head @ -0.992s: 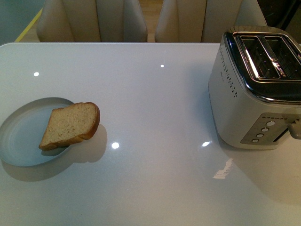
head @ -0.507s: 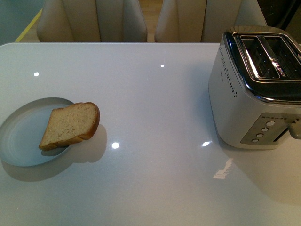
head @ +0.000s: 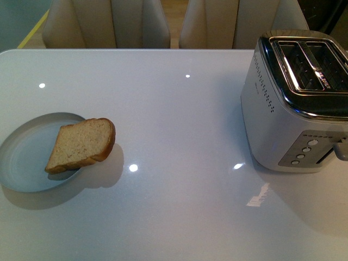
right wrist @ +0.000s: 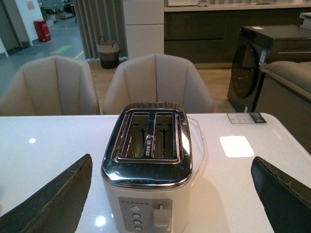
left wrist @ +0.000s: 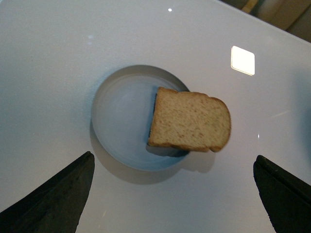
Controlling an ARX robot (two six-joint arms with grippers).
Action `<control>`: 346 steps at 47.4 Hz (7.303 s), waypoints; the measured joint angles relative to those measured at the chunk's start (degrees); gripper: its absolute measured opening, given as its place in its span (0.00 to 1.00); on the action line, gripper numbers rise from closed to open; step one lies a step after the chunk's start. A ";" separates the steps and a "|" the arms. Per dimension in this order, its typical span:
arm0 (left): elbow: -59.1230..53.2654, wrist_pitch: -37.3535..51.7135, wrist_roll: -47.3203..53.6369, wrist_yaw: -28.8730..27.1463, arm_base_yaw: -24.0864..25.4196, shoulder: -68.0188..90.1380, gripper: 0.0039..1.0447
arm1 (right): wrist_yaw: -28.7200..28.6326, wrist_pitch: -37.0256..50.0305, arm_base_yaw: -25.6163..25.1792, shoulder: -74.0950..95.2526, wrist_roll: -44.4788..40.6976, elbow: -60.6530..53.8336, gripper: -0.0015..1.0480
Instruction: Left arm holds plate, right arm toasts bread
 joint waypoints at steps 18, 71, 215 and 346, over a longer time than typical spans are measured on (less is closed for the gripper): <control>11.02 19.39 0.59 -1.95 6.01 42.95 0.93 | 0.00 0.00 0.00 0.00 0.00 0.00 0.91; 25.33 23.58 -7.10 -6.64 -2.49 66.73 0.80 | 0.00 0.00 0.00 0.00 0.00 0.00 0.91; 20.57 -12.79 -50.73 -14.14 -43.65 7.61 0.03 | 0.00 0.00 0.00 0.00 0.00 0.00 0.91; 20.61 -12.74 -50.71 -14.10 -43.82 7.58 0.03 | -7.48 9.07 18.73 56.92 44.78 29.81 0.03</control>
